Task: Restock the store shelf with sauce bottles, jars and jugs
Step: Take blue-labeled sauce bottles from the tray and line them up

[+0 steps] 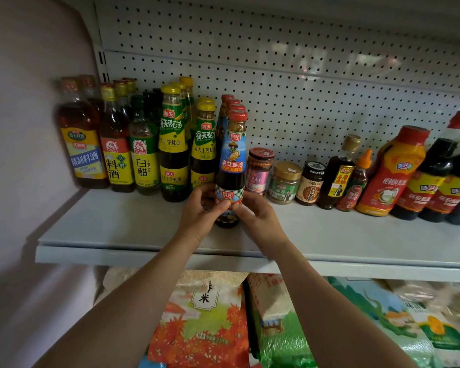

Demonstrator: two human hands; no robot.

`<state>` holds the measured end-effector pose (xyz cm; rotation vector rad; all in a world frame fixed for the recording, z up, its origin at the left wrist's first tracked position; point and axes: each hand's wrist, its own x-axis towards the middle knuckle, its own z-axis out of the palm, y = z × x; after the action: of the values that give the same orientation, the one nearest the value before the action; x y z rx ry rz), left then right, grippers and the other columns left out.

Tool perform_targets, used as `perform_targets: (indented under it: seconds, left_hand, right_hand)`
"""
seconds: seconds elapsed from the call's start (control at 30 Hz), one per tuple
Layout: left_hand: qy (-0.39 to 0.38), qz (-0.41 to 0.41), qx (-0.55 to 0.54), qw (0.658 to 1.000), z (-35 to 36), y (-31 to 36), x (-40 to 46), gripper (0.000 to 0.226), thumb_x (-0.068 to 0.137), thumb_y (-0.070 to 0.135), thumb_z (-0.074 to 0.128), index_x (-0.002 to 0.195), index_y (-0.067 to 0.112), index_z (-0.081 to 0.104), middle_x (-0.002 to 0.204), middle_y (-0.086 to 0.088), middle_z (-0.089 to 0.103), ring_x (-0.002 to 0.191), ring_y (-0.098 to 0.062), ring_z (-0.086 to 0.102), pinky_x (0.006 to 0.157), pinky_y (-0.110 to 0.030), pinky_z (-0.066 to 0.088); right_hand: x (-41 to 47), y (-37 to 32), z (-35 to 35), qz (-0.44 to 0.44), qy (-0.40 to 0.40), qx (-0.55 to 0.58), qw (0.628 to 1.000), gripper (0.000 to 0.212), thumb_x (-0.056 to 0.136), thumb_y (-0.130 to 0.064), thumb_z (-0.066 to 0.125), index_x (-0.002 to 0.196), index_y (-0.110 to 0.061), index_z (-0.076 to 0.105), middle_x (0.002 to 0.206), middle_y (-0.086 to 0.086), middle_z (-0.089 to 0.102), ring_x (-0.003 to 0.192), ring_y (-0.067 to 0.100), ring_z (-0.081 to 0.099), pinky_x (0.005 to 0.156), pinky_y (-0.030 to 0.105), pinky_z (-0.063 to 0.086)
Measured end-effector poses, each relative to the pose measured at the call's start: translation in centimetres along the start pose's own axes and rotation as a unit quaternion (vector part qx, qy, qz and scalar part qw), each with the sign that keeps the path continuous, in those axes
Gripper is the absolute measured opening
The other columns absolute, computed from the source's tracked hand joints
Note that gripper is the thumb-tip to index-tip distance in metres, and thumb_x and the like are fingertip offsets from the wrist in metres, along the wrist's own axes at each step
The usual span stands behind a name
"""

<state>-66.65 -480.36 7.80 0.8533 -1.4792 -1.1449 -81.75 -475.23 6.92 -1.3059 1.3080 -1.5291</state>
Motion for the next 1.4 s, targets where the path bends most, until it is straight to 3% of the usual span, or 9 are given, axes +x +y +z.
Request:
perform_targets:
  seconds: [0.17,0.23,0.33,0.43,0.57,0.8,0.97,1.23,1.4]
  left_hand:
    - [0.042,0.047,-0.019,0.998,-1.2,1.9,0.5,0.078,0.072,0.043,0.081,0.14,0.034,0.043,0.119,0.01,0.062,0.107,-0.001,0.062,0.09,-0.032,0.054]
    - [0.05,0.094,0.032,0.994,-2.0,4.8,1.6,0.085,0.072,0.047,0.08,0.143,0.048,0.034,0.125,0.006,0.056,0.111,-0.004,0.057,0.089,-0.03,0.052]
    - [0.007,0.174,0.147,0.974,-2.3,10.2,3.3,0.095,0.076,0.033,0.083,0.146,0.055,0.022,0.136,0.007,0.045,0.119,-0.005,0.048,0.09,-0.022,0.044]
    - [-0.064,0.231,0.277,0.93,-1.9,13.7,4.4,0.103,0.076,0.023,0.082,0.151,0.05,0.017,0.133,0.011,0.041,0.128,-0.011,0.04,0.101,-0.029,0.038]
    - [-0.111,0.25,0.41,0.87,-1.7,15.0,4.9,0.098,0.074,0.024,0.084,0.152,0.04,0.026,0.139,-0.004,0.048,0.13,-0.022,0.038,0.101,-0.037,0.036]
    - [-0.097,0.26,0.43,0.859,-1.5,14.7,5.0,0.098,0.068,0.027,0.088,0.147,0.037,0.032,0.138,-0.001,0.051,0.126,-0.022,0.044,0.099,-0.039,0.041]
    - [-0.051,0.247,0.478,0.841,-1.4,14.3,5.7,0.104,0.062,0.044,0.089,0.145,0.038,0.027,0.131,-0.006,0.053,0.122,-0.027,0.048,0.098,-0.041,0.039]
    - [-0.051,0.263,0.51,0.817,-1.3,15.3,5.6,0.099,0.064,0.044,0.088,0.144,0.027,0.034,0.133,-0.012,0.05,0.126,-0.029,0.043,0.102,-0.04,0.034]
    - [-0.052,0.25,0.516,0.818,-1.1,15.2,6.0,0.101,0.066,0.045,0.087,0.147,0.026,0.031,0.136,-0.013,0.047,0.128,-0.029,0.041,0.104,-0.04,0.032]
  right_hand:
    - [0.0,0.2,-0.2,-0.001,0.008,-0.014,1.0,0.054,0.082,-0.041,0.079,0.127,-0.019,0.061,0.127,0.001,0.068,0.123,0.017,0.061,0.106,0.051,0.049]
    - [0.2,0.3,-0.3,0.002,0.004,-0.026,1.0,0.047,0.086,-0.031,0.078,0.129,-0.019,0.06,0.127,-0.002,0.068,0.122,0.011,0.061,0.105,0.045,0.05]
    - [0.3,0.3,-0.3,0.007,0.008,-0.032,0.999,0.048,0.086,-0.025,0.079,0.129,-0.021,0.059,0.127,-0.005,0.067,0.12,0.006,0.06,0.102,0.037,0.051]
    - [0.3,0.2,-0.1,0.01,0.018,-0.041,0.999,0.05,0.085,-0.022,0.08,0.129,-0.023,0.058,0.128,-0.006,0.066,0.12,0.004,0.059,0.097,0.03,0.05]
    - [0.1,0.1,0.1,0.011,0.015,-0.049,0.999,0.049,0.086,-0.022,0.079,0.129,-0.024,0.057,0.128,-0.008,0.065,0.12,0.002,0.058,0.092,0.023,0.048]
    - [0.3,0.4,0.3,0.012,0.021,-0.06,0.998,0.048,0.087,-0.023,0.078,0.129,-0.025,0.056,0.127,-0.008,0.064,0.121,0.004,0.058,0.095,0.026,0.05]
    - [0.2,0.2,0.4,0.017,0.024,-0.062,0.998,0.047,0.087,-0.023,0.077,0.129,-0.026,0.054,0.129,-0.007,0.063,0.121,0.003,0.057,0.093,0.023,0.048]
    - [0.7,0.3,0.4,0.017,0.026,-0.091,0.995,0.046,0.087,-0.031,0.077,0.126,-0.029,0.054,0.13,-0.009,0.062,0.126,0.008,0.055,0.105,0.041,0.05]
    - [0.9,-0.2,0.7,0.01,0.036,-0.113,0.993,0.043,0.091,-0.028,0.073,0.128,-0.025,0.05,0.134,-0.004,0.06,0.127,0.01,0.054,0.086,0.014,0.049]
